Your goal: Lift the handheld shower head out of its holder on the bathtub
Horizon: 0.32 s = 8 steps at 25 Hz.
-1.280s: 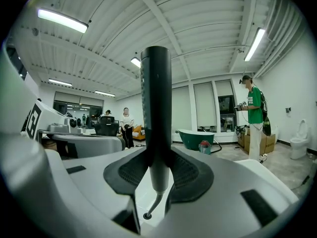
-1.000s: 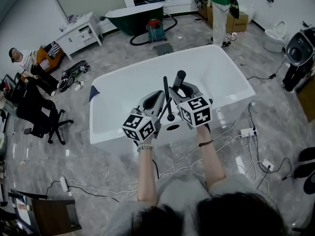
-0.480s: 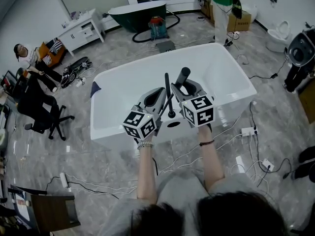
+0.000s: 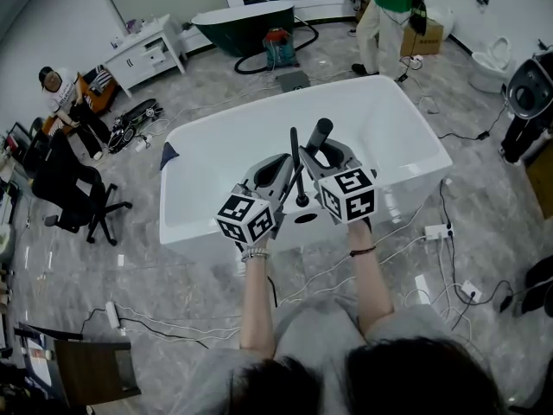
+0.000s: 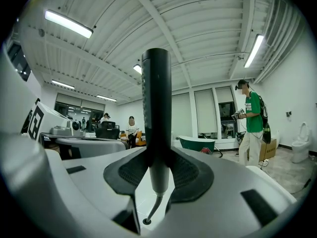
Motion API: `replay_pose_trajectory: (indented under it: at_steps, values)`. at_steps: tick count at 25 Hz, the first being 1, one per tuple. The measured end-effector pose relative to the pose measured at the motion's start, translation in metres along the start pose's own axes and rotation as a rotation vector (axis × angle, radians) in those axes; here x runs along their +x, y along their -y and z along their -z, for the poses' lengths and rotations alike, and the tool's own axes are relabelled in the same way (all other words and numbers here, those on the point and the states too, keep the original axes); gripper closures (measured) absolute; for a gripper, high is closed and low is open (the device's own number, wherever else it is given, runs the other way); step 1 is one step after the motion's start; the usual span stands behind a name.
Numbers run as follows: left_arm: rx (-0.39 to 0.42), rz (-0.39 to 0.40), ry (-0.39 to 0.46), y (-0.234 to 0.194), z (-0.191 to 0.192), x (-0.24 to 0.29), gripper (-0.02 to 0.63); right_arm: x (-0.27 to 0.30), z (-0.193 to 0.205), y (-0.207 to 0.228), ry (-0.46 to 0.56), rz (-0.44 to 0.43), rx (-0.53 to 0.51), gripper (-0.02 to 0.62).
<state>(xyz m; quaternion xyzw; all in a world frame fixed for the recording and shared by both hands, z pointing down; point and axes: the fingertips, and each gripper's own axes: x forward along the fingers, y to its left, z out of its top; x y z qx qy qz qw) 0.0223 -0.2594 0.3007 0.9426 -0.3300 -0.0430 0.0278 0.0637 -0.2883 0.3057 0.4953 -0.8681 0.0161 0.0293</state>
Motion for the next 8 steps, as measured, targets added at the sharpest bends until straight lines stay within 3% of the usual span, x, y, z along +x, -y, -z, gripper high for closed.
replay_pose_trajectory:
  at_steps: [8]
  values:
    - [-0.001,-0.004,0.002,0.0031,0.0013,0.0028,0.601,-0.0029,-0.0001,0.0038,0.001,-0.002,0.005,0.463]
